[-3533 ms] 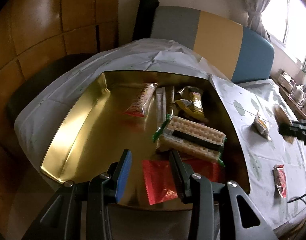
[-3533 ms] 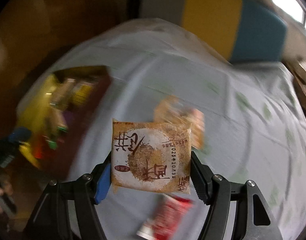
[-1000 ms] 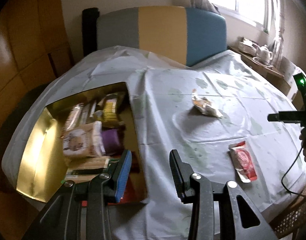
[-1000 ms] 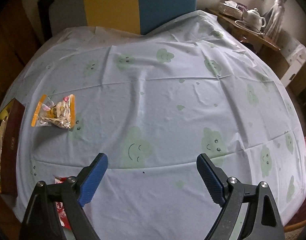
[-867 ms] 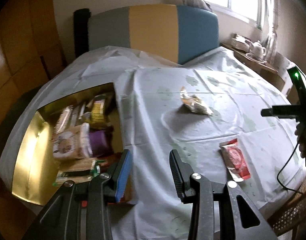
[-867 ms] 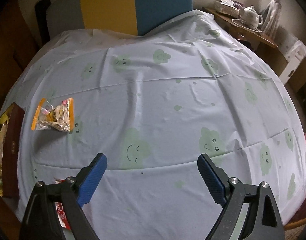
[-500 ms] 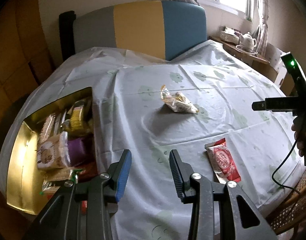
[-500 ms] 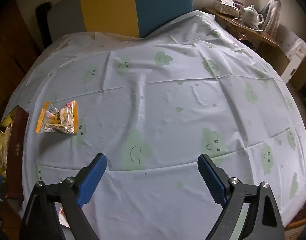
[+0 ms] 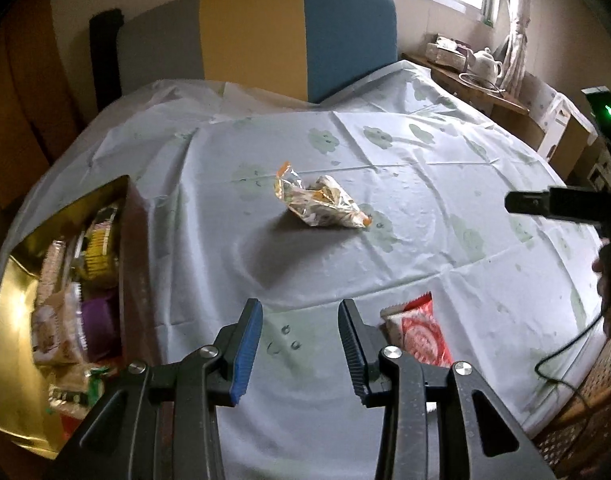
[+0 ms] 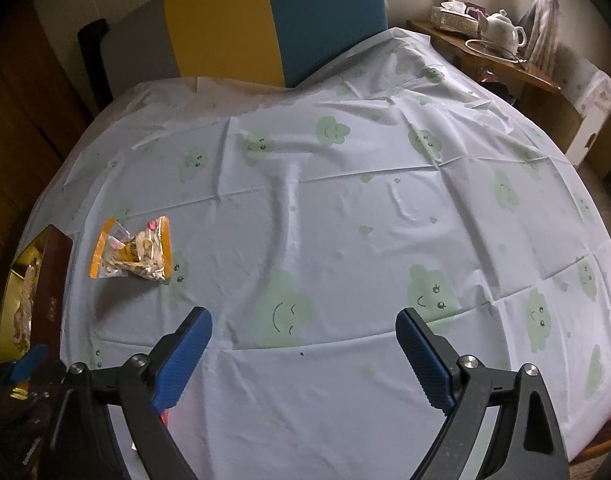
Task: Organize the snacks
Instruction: 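Reach the left gripper to the clear orange-edged nut bag and grasp it, then lift the nut bag with the left gripper while the right grasps the red wafer packet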
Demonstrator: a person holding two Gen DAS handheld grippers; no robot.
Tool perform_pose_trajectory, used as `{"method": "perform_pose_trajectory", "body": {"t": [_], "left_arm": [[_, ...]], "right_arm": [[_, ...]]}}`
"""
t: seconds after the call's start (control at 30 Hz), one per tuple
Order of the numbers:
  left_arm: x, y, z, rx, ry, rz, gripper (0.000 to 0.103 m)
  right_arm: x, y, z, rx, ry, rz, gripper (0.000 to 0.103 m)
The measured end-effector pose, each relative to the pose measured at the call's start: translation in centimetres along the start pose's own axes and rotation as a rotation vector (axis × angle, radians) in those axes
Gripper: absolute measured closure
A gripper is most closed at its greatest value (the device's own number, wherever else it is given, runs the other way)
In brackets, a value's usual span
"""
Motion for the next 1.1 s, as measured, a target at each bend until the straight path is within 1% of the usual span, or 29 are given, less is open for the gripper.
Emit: {"method": "perform_pose_trajectory", "body": {"t": [0.1,0.23,0.27,0.3,0.33,0.4,0.43,0.5,0.57,0.6,0.63,0.7,0.73,0.77,0.8,0.83,0.87,0.9,0.93,0.97,1.0,1.1], "left_arm": [[1.1,-1.1,0.0,-0.024,0.032,-0.021,0.063],[2.8,-2.9,0.5,-0.096,0.092,-0.060,0.063],[3.2,-3.3,0.6,-0.103,0.101,-0.062,0.062],[3.7,-3.7,0.7,-0.109,0.108,-0.063,0.053],[4.1,-4.2,0.9,-0.123,0.115,-0.064,0.041],[4.7,-5.6,1.0,-0.159,0.152,-0.091,0.032],[5.0,-6.2,0.9,-0.165,0.171,-0.101,0.032],[5.6,-7.4,0.2,-0.125,0.200,-0.098,0.032],[6.3,-8.4,-0.1,-0.123,0.211,-0.088,0.029],[6.6,-8.8,-0.2,-0.127,0.214,-0.090,0.022],[6.9,-9.2,-0.2,-0.129,0.210,-0.087,0.020],[7.7,-9.7,0.0,-0.121,0.177,-0.055,0.020],[7.9,-10.2,0.1,-0.113,0.167,-0.053,0.020],[8.0,-11.0,0.2,-0.104,0.163,-0.068,0.021],[7.8,-11.9,0.3,-0.106,0.174,-0.099,0.023],[7.7,-12.5,0.4,-0.112,0.188,-0.115,0.032],[7.7,-12.7,0.4,-0.100,0.186,-0.105,0.032],[7.8,-12.5,0.6,-0.098,0.172,-0.081,0.046],[7.8,-12.4,0.8,-0.115,0.167,-0.074,0.057],[7.8,-12.2,0.8,-0.141,0.179,-0.070,0.058],[7.6,-11.9,0.5,-0.147,0.190,-0.067,0.061],[6.3,-10.5,0.2,-0.128,0.162,-0.036,0.063]], "right_arm": [[0.2,0.2,0.1,0.003,-0.010,0.008,0.009],[0.3,0.3,0.2,0.009,-0.022,0.014,0.009],[0.3,0.3,0.3,0.011,-0.025,0.016,0.009],[0.4,0.4,0.3,0.013,-0.027,0.016,0.009],[0.3,0.4,0.3,0.015,-0.029,0.015,0.008],[0.4,0.3,0.3,0.019,-0.030,0.014,0.008],[0.4,0.3,0.3,0.019,-0.029,0.014,0.008],[0.4,0.2,0.2,0.021,-0.027,0.012,0.008],[0.4,0.2,0.2,0.023,-0.027,0.009,0.008],[0.4,0.2,0.2,0.025,-0.028,0.007,0.008],[0.4,0.2,0.2,0.027,-0.028,0.005,0.008],[0.4,0.1,0.2,0.028,-0.028,0.002,0.008],[0.4,0.0,0.2,0.029,-0.030,0.002,0.008],[0.5,0.0,0.2,0.032,-0.032,0.001,0.007],[0.4,0.0,0.1,0.035,-0.031,-0.001,0.007],[0.4,-0.1,0.0,0.037,-0.029,-0.003,0.007],[0.4,-0.2,-0.1,0.038,-0.023,-0.006,0.007],[0.4,-0.2,-0.2,0.038,-0.019,-0.005,0.007],[0.4,-0.2,-0.2,0.037,-0.017,-0.005,0.007],[0.3,-0.2,-0.2,0.034,-0.015,-0.007,0.007],[0.3,-0.2,-0.1,0.033,-0.016,-0.009,0.007],[0.4,-0.2,0.0,0.026,-0.019,-0.003,0.007]]}}
Point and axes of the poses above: each gripper's, at about its wrist camera, not at the fingertips, and y roughly against the way its jaws point, z to its right, x to its top, the point moved 7 cm from there along -y, roughly the way its jaws point, and after that the axes turned 3 degrees about x, right-handed, at the moved point
